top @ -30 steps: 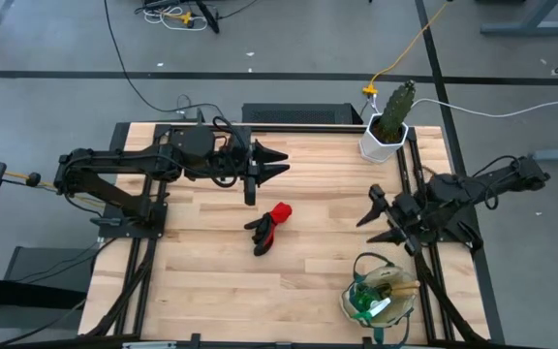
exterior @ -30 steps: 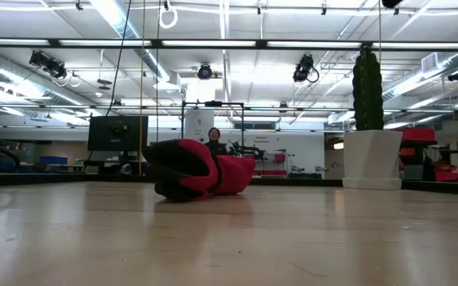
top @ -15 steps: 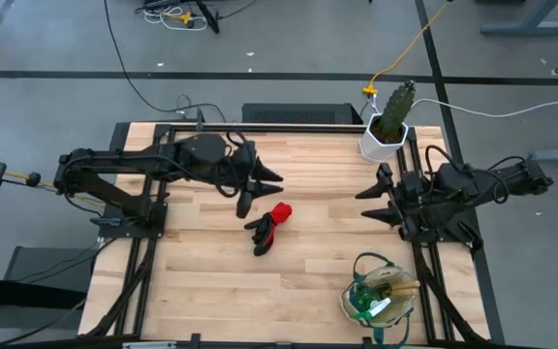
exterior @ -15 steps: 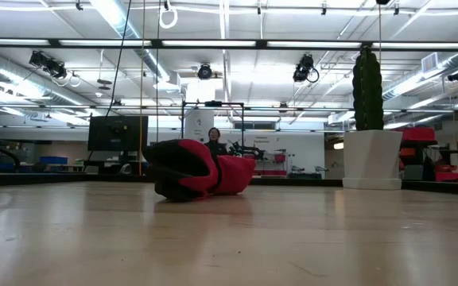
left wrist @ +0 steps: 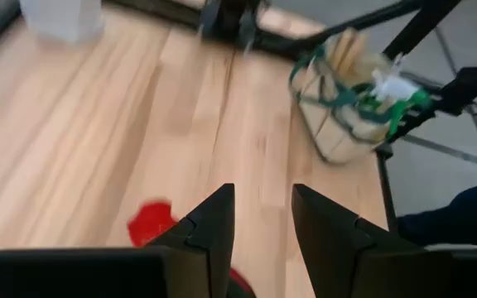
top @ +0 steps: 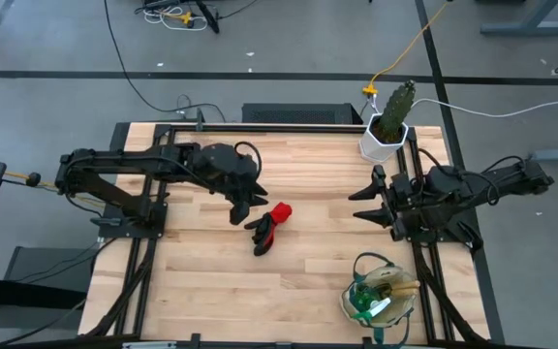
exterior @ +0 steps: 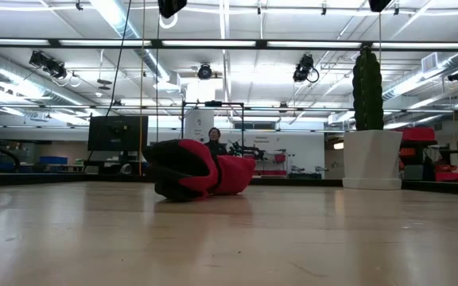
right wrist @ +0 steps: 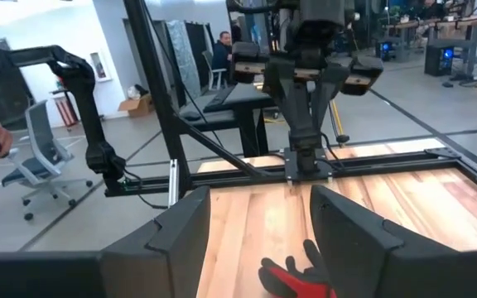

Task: Pick & Place Garden tools in Gardening bag
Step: Put the red gloves into the gardening tool bag

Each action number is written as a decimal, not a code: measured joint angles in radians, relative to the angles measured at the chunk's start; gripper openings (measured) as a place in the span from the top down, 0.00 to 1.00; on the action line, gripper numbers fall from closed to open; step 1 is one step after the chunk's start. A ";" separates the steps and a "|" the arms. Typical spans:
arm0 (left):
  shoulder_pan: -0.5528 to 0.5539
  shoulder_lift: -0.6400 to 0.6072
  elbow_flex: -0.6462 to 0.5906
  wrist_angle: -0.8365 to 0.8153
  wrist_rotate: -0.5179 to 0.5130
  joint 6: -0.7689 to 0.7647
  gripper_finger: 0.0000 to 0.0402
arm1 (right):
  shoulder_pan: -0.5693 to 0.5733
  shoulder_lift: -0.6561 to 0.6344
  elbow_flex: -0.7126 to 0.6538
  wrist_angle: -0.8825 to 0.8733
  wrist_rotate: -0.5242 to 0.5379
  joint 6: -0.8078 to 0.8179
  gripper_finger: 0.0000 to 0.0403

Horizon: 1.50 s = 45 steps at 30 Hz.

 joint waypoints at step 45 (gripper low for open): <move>-0.039 0.251 -0.002 -0.416 -0.027 -0.189 0.25 | 0.000 0.038 0.000 0.009 0.099 0.000 0.48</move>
